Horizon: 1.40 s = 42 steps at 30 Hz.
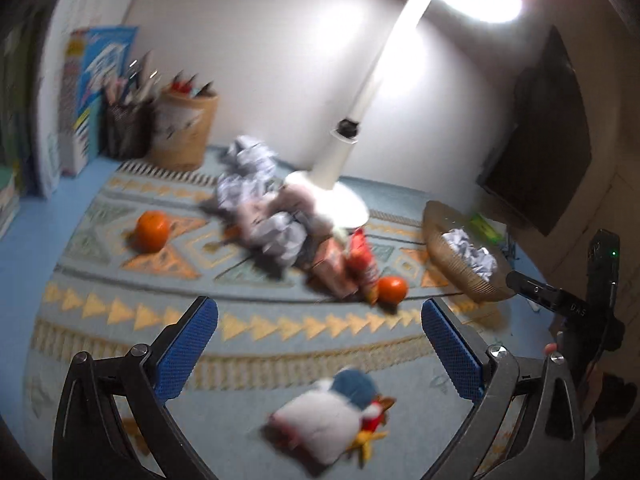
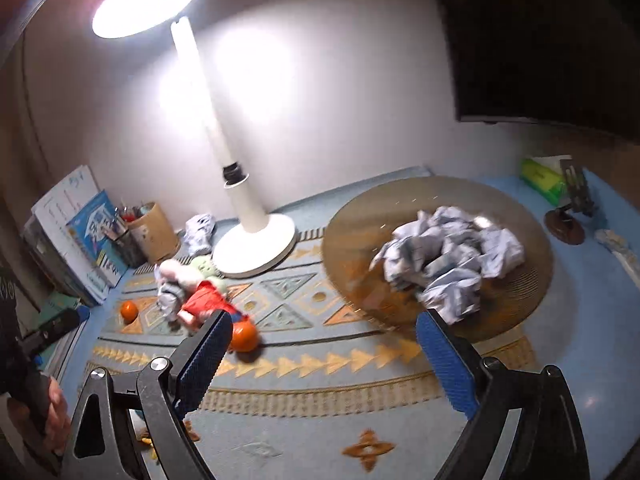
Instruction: Organize objects
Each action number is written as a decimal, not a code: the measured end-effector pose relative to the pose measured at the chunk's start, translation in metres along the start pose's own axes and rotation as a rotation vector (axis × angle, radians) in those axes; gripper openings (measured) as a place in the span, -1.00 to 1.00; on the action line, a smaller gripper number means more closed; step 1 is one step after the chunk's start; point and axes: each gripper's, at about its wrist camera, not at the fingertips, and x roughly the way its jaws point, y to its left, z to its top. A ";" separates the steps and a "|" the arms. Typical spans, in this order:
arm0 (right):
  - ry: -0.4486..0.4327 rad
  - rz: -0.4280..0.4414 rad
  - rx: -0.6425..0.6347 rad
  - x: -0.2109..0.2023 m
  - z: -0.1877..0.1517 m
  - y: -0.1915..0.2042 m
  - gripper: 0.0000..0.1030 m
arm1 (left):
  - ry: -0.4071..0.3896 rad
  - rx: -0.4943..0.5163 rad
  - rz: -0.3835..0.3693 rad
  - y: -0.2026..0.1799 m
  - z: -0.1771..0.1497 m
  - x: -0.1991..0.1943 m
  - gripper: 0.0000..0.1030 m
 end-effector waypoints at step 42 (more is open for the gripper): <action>-0.079 -0.221 0.149 0.003 -0.064 -0.056 0.85 | 0.139 0.210 -0.230 -0.127 -0.028 0.055 0.05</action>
